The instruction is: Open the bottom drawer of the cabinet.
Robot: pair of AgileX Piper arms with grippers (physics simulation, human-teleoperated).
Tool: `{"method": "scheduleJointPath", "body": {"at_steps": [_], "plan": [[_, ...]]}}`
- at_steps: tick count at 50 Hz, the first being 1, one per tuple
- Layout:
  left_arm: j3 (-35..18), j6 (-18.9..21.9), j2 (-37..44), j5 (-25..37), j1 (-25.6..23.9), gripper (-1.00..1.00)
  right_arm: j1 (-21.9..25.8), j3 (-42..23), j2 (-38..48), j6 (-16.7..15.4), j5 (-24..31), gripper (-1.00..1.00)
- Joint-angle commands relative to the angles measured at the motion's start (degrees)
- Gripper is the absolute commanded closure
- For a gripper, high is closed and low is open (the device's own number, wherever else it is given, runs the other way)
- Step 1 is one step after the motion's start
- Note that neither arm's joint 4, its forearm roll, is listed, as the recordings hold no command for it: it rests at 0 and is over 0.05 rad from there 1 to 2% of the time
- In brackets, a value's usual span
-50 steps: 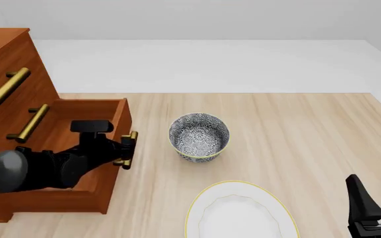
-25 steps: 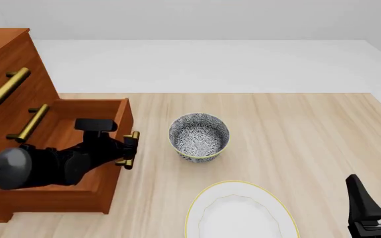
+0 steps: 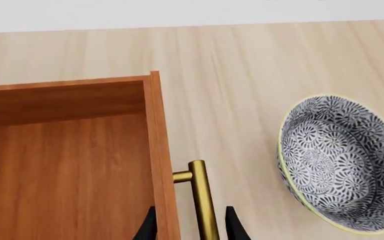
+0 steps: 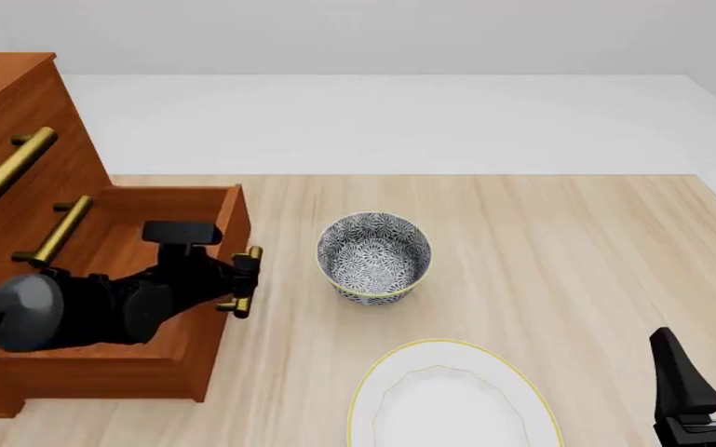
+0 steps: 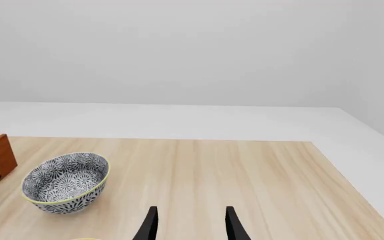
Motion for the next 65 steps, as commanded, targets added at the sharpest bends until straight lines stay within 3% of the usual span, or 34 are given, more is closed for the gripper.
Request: {"method": "scheduleJointPath", "body": {"at_steps": [1, 6, 27, 39, 52, 65], "plan": [[-2.92, -9.25, 5.64, -0.39, -4.79, -1.00, -0.01, 0.00, -0.01, 0.02, 0.00, -1.00], [-1.32, -6.87, 0.85, 1.31, -2.34, -1.00, 0.00, 0.00, 0.00, 0.00, 0.00, -1.00], [3.05, -3.31, -14.62, 7.68, 2.01, -1.00, -0.01, 0.00, -0.01, 0.00, 0.00, -1.00], [4.74, -1.47, -30.59, 16.59, 4.01, -1.00, 0.01, 0.00, 0.00, -0.01, 0.00, -1.00], [6.26, -1.66, -57.32, 33.57, 5.50, -1.00, 0.01, 0.00, -0.01, -0.01, 0.00, -1.00], [1.50, -3.61, -79.55, 52.18, 4.05, -1.00, 0.01, 0.00, -0.01, -0.01, 0.00, -1.00]]}}
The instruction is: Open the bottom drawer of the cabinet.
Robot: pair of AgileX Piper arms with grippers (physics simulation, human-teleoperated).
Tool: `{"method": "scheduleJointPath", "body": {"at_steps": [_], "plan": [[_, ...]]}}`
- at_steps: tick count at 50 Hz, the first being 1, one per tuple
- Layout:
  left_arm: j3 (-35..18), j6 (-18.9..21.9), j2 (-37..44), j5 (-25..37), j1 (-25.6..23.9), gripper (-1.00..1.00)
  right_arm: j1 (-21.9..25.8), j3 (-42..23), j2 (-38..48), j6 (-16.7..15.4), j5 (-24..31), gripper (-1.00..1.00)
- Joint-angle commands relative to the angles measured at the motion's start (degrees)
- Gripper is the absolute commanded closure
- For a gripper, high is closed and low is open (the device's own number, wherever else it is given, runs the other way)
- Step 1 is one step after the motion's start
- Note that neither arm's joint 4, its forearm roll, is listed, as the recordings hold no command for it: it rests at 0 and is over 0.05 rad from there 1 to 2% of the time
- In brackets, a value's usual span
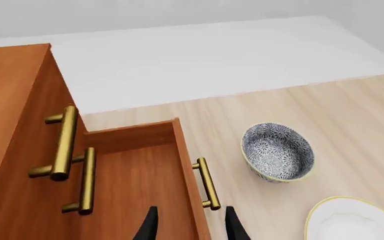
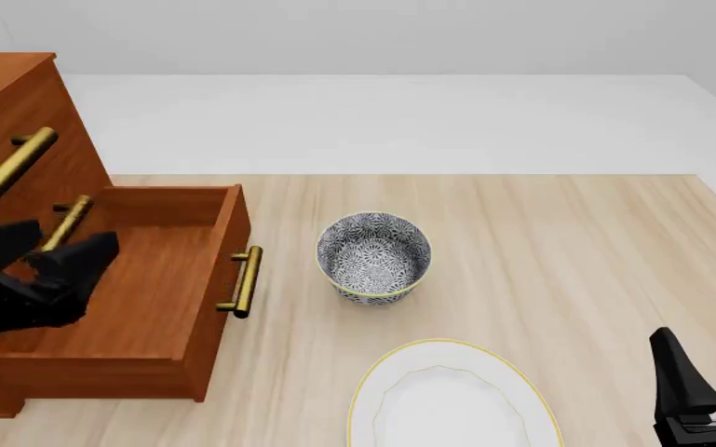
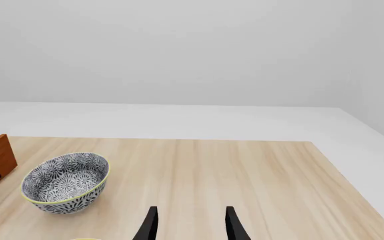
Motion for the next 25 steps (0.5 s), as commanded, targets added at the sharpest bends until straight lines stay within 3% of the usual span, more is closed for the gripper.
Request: {"method": "scheduleJointPath", "body": {"at_steps": [1, 9, 18, 19, 21, 25], "plan": [[-3.36, -1.01, -20.40, 16.03, -1.01, -1.00, 0.00, 0.00, 0.00, 0.02, 0.00, -1.00], [-8.41, -2.48, -32.07, 25.00, -2.26, -1.00, 0.00, 0.00, 0.01, 0.00, 0.00, -1.00], [-22.85, -1.43, -33.24, 28.97, -4.97, -1.00, 0.01, 0.00, 0.01, 0.00, 0.00, -1.00], [-28.47, -3.36, -33.24, 30.54, -3.67, -1.00, -0.01, 0.00, 0.00, 0.01, 0.00, -1.00], [-33.04, -1.08, -33.24, 33.19, -3.32, -1.00, 0.01, 0.00, 0.01, -0.01, 0.00, -1.00], [-38.59, -1.51, -33.24, 36.16, -4.10, -1.00, 0.00, 0.00, 0.01, 0.00, 0.00, -1.00]]}}
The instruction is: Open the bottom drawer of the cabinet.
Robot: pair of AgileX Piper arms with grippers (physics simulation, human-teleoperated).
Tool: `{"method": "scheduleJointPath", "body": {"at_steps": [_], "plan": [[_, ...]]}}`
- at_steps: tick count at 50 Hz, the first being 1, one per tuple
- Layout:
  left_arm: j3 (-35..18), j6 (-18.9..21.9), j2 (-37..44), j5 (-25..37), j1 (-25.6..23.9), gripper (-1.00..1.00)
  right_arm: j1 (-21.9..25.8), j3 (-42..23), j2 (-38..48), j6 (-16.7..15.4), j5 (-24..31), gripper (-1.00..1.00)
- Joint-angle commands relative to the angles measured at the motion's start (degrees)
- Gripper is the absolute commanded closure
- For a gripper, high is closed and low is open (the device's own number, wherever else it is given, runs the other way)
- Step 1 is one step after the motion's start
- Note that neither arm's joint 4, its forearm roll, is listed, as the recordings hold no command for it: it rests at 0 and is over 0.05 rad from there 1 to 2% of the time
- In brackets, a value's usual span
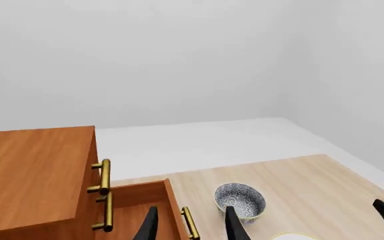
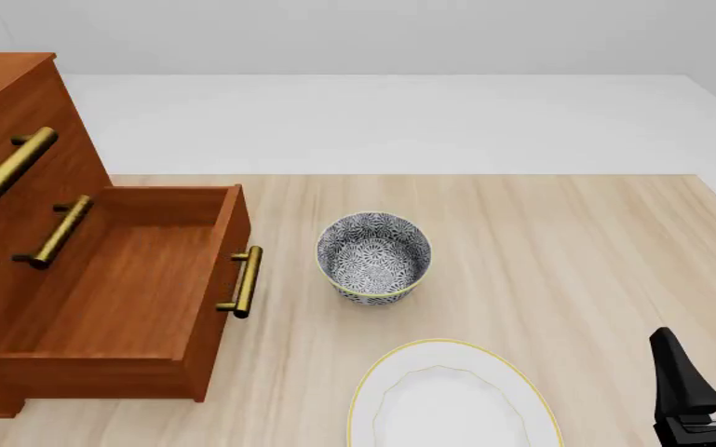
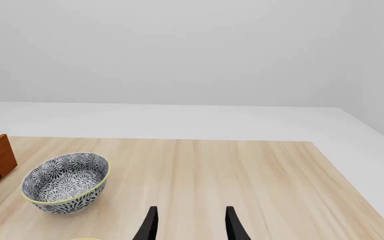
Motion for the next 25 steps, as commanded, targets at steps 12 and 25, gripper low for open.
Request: {"method": "scheduleJointPath", "body": {"at_steps": [12, 25], "plan": [[-37.62, 3.10, -3.56, 21.74, -0.50, -1.00, 0.01, 0.00, 0.01, -0.01, 0.00, -1.00], [-45.51, 5.48, -3.56, 21.75, -3.23, -1.00, 0.00, 0.00, 0.00, 0.00, 0.00, -1.00]]}}
